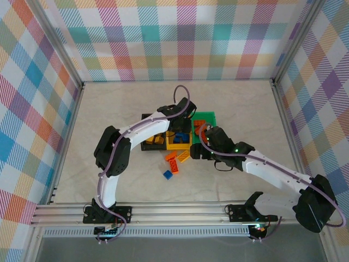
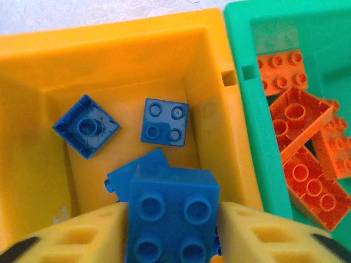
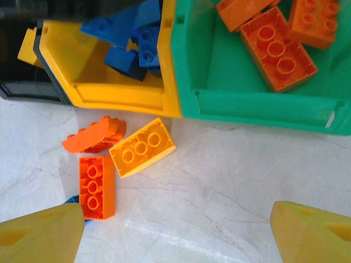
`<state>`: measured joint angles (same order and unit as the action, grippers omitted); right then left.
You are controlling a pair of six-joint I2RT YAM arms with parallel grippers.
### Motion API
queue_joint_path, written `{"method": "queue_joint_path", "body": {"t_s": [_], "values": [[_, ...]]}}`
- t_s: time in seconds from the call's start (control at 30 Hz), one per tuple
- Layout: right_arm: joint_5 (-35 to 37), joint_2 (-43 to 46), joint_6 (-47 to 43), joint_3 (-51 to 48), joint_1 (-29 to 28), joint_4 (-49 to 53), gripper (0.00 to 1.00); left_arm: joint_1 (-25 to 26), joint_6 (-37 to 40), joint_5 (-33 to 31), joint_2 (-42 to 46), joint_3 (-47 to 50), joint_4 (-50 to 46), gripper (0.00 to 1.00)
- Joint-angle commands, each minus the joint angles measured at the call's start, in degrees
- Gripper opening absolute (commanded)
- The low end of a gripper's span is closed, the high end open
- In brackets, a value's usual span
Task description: Sort the legos into containers by color
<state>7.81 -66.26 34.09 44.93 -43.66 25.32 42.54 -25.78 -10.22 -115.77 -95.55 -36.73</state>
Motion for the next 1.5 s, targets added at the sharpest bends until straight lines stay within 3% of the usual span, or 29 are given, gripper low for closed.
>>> {"method": "queue_joint_path", "body": {"t_s": [0.0,0.13,0.3,0.57,0.8,0.93,1.1,1.47], "values": [[-4.00,1.23,-0.28,-0.94,-1.00,-1.62,0.89,-0.54,-0.23,1.02,1.92,-2.85,-1.70,0.64],[-5.40,0.26,-2.35,-1.32,-4.05,-2.98,0.90,-0.43,-1.30,2.08,8.38,0.63,0.62,0.83],[-6.75,-5.10,-3.60,-0.34,-11.95,-5.82,0.90,0.65,-3.43,1.81,22.70,13.76,4.52,1.00],[-4.04,-19.36,-5.51,6.17,-23.24,-8.40,0.85,0.62,-8.80,-7.06,50.19,40.01,0.34,1.00],[-3.45,-27.85,-11.06,13.87,-25.13,-9.50,0.77,0.43,-13.72,-11.92,66.85,50.14,-9.41,1.00],[-3.26,-34.24,-14.51,20.31,-24.23,-6.20,0.70,0.16,-14.56,-12.37,70.79,51.57,-12.48,1.00],[-2.01,-39.29,-15.34,24.50,-22.40,-3.76,0.69,0.17,-15.34,-12.98,73.55,51.96,-14.74,1.00],[0.07,-40.83,-14.27,24.42,-22.11,4.87,0.64,0.04,-15.18,-13.63,77.48,51.29,-16.80,1.00]]}}
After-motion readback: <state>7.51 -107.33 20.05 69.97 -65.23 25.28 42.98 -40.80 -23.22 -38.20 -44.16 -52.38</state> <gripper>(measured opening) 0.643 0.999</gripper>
